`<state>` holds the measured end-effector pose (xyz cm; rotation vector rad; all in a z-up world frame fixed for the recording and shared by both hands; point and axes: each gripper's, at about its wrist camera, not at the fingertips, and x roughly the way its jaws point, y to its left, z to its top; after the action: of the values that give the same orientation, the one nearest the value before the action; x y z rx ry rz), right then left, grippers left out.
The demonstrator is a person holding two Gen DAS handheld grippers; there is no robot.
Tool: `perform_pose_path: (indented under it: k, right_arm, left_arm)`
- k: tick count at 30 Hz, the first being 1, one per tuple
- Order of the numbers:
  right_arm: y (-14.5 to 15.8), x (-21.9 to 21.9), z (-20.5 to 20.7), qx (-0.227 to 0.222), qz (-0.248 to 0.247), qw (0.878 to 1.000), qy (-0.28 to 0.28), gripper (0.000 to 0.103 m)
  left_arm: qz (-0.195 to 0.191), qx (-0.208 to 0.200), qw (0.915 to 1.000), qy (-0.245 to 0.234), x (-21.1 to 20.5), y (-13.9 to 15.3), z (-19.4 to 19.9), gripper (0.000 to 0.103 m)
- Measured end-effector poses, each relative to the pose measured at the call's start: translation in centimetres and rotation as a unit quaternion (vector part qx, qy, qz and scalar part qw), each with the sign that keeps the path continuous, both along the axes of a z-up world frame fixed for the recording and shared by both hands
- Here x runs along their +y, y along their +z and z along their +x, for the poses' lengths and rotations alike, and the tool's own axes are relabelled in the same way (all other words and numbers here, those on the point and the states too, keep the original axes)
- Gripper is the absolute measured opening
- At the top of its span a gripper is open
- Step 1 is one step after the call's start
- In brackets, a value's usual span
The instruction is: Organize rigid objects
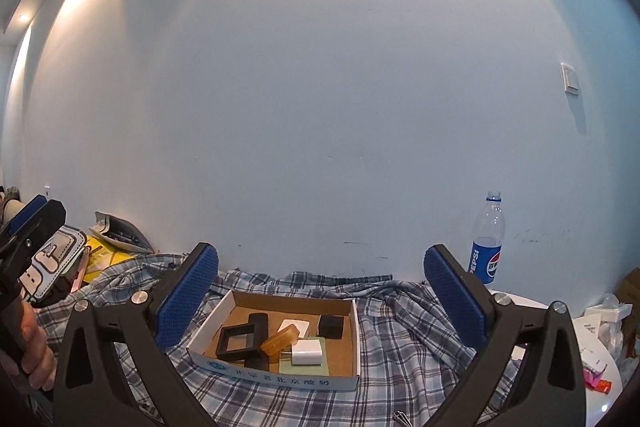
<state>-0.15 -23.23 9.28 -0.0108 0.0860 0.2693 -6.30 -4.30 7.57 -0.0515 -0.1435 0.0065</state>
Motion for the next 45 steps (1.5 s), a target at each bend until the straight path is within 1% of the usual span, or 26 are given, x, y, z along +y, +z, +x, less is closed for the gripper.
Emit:
perform_pose_path:
  k: [3, 5, 7, 9, 11, 12, 14, 16, 18, 21, 23, 26, 36, 45]
  right_arm:
    - [-1.3, 0.1, -0.2, -0.013, -0.001, 1.0, 0.007, 0.103]
    - [-2.3, -0.1, -0.2, -0.02, 0.006, 1.0, 0.009, 0.103]
    - [-3.6, -0.5, 0.0, -0.02, 0.009, 1.0, 0.014, 0.103]
    - [-5.0, -0.8, 0.1, -0.021, 0.011, 0.999, 0.028, 0.103]
    - [-6.5, -0.8, -0.2, -0.044, 0.005, 0.999, 0.026, 0.103]
    - [-7.2, -0.6, -0.3, -0.053, -0.003, 0.998, 0.02, 0.103]
    - [-8.0, 0.2, 0.2, -0.034, -0.023, 0.999, 0.016, 0.103]
    - [-8.0, 0.5, 0.7, -0.022, -0.031, 0.999, 0.004, 0.103]
    - [-8.1, 0.1, 0.8, -0.02, -0.024, 0.999, -0.015, 0.103]
    - [-8.1, -0.3, 0.4, -0.027, -0.014, 0.999, -0.017, 0.103]
    - [-8.1, -0.3, 0.3, -0.031, -0.017, 0.999, -0.02, 0.103]
    - [-8.1, -0.2, -0.1, -0.039, -0.02, 0.999, -0.021, 0.103]
    - [-8.1, -0.3, 0.0, -0.036, -0.017, 0.999, -0.024, 0.103]
    - [-8.1, -0.1, 0.0, -0.035, -0.02, 0.999, -0.025, 0.103]
  left_arm:
    - [0.004, 0.01, 0.9999, 0.012, 0.1, -2.0, 0.1, 0.103]
    - [0.008, 0.024, 0.9997, 0.006, -0.1, -3.3, 0.4, 0.103]
    - [0.025, 0.037, 0.999, 0.008, -0.2, -4.8, 1.1, 0.103]
    - [0.04, 0.035, 0.9985, 0.015, -0.4, -6.4, 1.3, 0.103]
    - [0.051, 0.03, 0.9982, 0.013, -0.6, -7.4, 1.1, 0.103]
    - [0.059, 0.027, 0.9979, 0.002, -0.9, -7.6, 0.8, 0.103]
    - [0.062, 0.022, 0.9978, 0.007, -1.1, -7.5, 0.5, 0.103]
    - [0.051, 0.035, 0.998, 0.013, -0.6, -7.3, 1.0, 0.103]
    - [0.042, 0.053, 0.9975, 0.021, -0.3, -7.3, 1.7, 0.103]
    - [0.036, 0.071, 0.9965, 0.026, 0.0, -7.5, 2.5, 0.103]
    - [0.031, 0.074, 0.9964, 0.024, 0.2, -7.6, 2.7, 0.103]
    - [0.025, 0.067, 0.9971, 0.026, 0.5, -7.6, 2.5, 0.103]
    - [0.036, 0.043, 0.998, 0.029, 0.0, -7.5, 1.5, 0.103]
    - [0.036, 0.041, 0.998, 0.03, 0.0, -7.5, 1.3, 0.103]
